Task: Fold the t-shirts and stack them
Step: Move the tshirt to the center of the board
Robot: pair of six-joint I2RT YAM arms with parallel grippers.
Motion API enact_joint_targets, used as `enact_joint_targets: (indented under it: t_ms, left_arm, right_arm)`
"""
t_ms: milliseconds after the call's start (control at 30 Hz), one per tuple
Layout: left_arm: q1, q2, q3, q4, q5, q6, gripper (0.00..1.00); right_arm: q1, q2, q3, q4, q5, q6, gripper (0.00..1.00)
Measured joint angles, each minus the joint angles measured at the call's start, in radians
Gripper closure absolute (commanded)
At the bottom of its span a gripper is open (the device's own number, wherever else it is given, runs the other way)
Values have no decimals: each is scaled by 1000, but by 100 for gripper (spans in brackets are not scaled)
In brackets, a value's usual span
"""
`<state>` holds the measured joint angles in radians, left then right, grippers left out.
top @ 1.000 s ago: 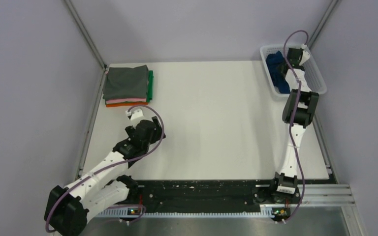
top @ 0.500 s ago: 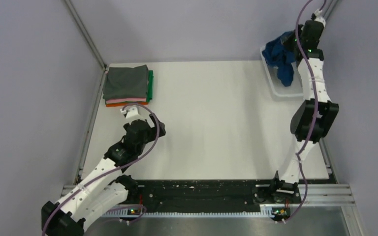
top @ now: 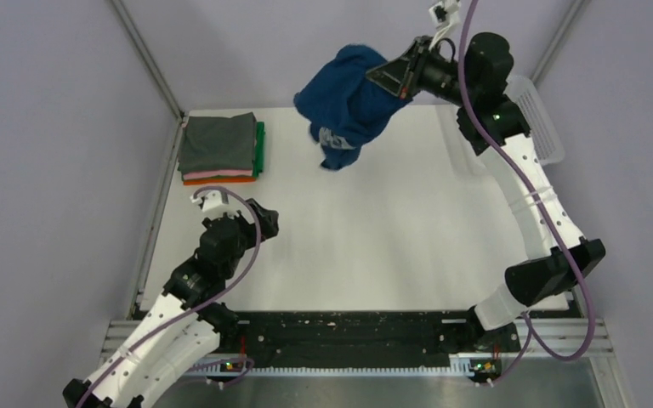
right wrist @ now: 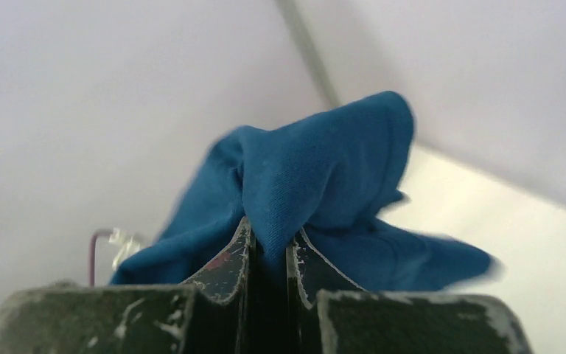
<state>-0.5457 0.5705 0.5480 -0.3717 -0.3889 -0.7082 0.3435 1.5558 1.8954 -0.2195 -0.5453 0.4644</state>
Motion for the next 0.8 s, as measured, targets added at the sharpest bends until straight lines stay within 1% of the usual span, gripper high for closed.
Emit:
enact_joint_targets:
  t_ms: [67,100,133,167,233,267,333,433,500,533,567,633,700,800]
  left_arm:
    - [0,-19,0,-9,-13,-1,1]
    - [0,-26,0,-11,-21,-2,1]
    - [0,-35,0,-18,-33,-6,1]
    - [0,-44,0,-27,-49,-13,1]
    - [0,-60,0,-48,-80,-29,1]
    - [0,-69,0,-60,-100,-40,1]
    - [0,-78,0,-78,-134,-59,1]
    - [0,-79,0,-108,-171,-92,1]
    - [0,-66,0,-127,-177,-118,1]
    - [0,-62,0,-130,-177,-122,1]
    - [0,-50,0,-137,-174,-135,1]
    - [0,-13,0,-154,-159,-166,1]
    - [0,33,0,-168,-142,-194,1]
    - [0,106,-9,-169,-116,-226,1]
  right_arm:
    - [14,9,-51,-5,-79,4,100]
    - [16,8,-98,-4,-103,3,96]
    - [16,2,-166,-3,-113,2,87]
    - [16,-7,-240,-2,-106,-2,75]
    - [15,-42,-441,-5,-37,-25,45]
    - [15,-63,-544,-11,23,-35,35]
    - [13,-100,-722,-29,161,-43,24]
    - [6,-166,-944,-84,409,-57,18]
    - [3,-214,-1009,-118,513,-64,14]
    - [0,-249,-1029,-124,551,-70,6]
    - [-1,-288,-1045,-120,573,-75,2]
    - [-2,-383,-1070,-89,580,-89,1]
    - [0,-449,-1078,-48,556,-98,1]
    - [25,-481,-1077,12,513,-98,1]
